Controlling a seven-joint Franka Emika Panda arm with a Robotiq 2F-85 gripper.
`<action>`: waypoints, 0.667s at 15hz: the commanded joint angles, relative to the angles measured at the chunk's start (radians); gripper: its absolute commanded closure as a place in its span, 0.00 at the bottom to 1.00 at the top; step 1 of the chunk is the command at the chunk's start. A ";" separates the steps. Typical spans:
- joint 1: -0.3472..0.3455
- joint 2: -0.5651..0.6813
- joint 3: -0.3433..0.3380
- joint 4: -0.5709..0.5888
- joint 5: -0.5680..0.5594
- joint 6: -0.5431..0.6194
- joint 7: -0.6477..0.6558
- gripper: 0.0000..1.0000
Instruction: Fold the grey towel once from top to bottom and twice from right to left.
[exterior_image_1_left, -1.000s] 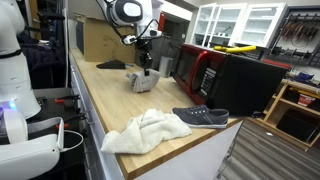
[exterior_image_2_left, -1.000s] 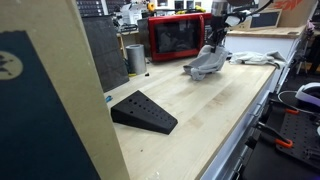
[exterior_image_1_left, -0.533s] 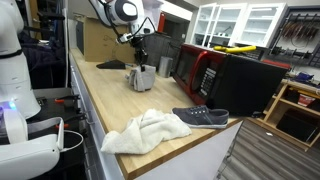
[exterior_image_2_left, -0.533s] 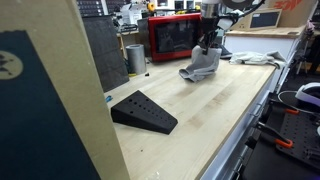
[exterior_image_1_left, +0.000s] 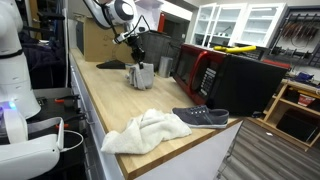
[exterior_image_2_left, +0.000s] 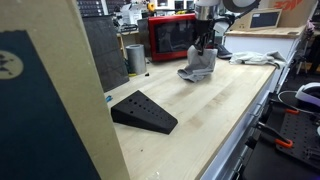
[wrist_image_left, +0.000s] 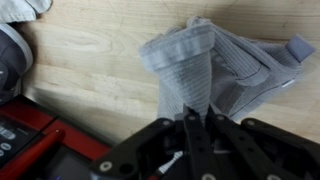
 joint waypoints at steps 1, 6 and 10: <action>0.003 0.041 0.010 0.033 -0.137 -0.020 0.112 0.98; 0.050 0.109 0.014 0.071 -0.238 -0.036 0.238 0.98; 0.106 0.152 0.018 0.097 -0.140 -0.015 0.227 0.98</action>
